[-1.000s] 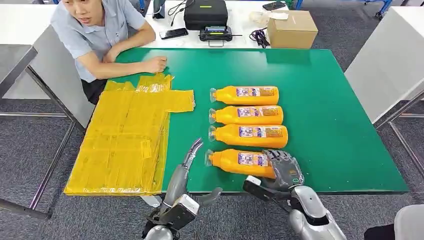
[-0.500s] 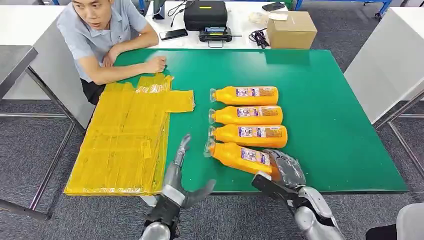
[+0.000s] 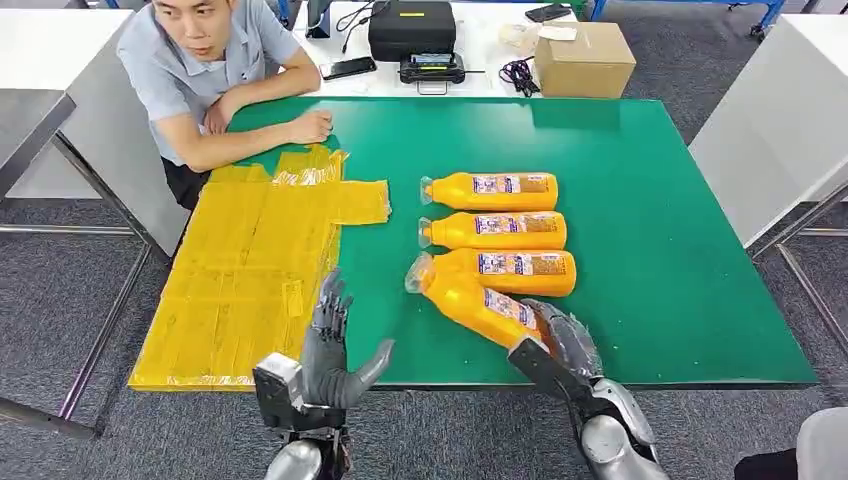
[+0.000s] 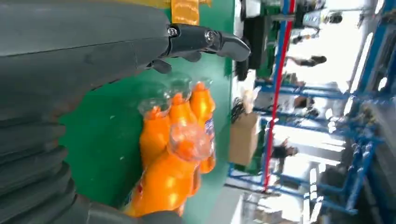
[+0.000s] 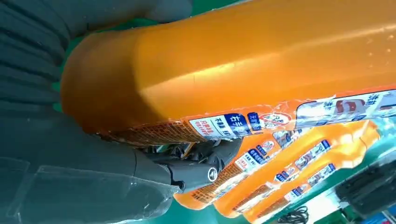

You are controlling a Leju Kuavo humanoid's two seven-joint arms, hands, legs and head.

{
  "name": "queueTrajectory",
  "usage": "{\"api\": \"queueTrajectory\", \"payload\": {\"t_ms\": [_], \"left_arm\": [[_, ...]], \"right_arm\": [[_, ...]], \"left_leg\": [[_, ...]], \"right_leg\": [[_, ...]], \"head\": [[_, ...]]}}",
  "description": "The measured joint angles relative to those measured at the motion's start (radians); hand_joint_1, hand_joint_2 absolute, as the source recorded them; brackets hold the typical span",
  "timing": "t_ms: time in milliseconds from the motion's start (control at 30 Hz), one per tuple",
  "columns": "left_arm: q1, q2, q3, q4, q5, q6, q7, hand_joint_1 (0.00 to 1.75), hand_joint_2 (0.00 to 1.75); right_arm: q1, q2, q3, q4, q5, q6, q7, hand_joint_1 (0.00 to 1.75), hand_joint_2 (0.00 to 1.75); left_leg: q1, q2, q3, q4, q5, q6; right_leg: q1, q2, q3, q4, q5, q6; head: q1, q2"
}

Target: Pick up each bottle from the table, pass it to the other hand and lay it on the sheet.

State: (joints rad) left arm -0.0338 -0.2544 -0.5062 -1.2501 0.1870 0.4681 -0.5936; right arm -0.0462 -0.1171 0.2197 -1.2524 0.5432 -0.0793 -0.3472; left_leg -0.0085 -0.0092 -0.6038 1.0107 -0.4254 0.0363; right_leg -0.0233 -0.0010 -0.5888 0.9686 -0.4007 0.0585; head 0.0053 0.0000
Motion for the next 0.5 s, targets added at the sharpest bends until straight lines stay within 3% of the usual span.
{"api": "queueTrajectory", "payload": {"t_ms": [333,500], "left_arm": [[0.014,0.0,0.016,-0.024,0.053,-0.017,0.013,0.0,1.75],[0.016,0.006,0.018,-0.012,0.26,-0.233,0.122,0.0,1.75]], "right_arm": [[0.0,0.018,-0.014,-0.005,-0.022,0.0,-0.014,1.75,1.75],[-0.011,0.037,-0.016,-0.023,-0.096,0.033,-0.053,1.75,1.75]], "left_leg": [[0.0,0.0,0.0,0.0,0.0,0.0],[0.0,0.0,-0.001,0.0,0.0,0.0]], "right_leg": [[0.0,0.0,-0.001,0.0,0.0,0.0],[0.0,0.0,-0.001,0.0,0.0,0.0]], "head": [[0.0,0.0],[0.0,0.0]]}}
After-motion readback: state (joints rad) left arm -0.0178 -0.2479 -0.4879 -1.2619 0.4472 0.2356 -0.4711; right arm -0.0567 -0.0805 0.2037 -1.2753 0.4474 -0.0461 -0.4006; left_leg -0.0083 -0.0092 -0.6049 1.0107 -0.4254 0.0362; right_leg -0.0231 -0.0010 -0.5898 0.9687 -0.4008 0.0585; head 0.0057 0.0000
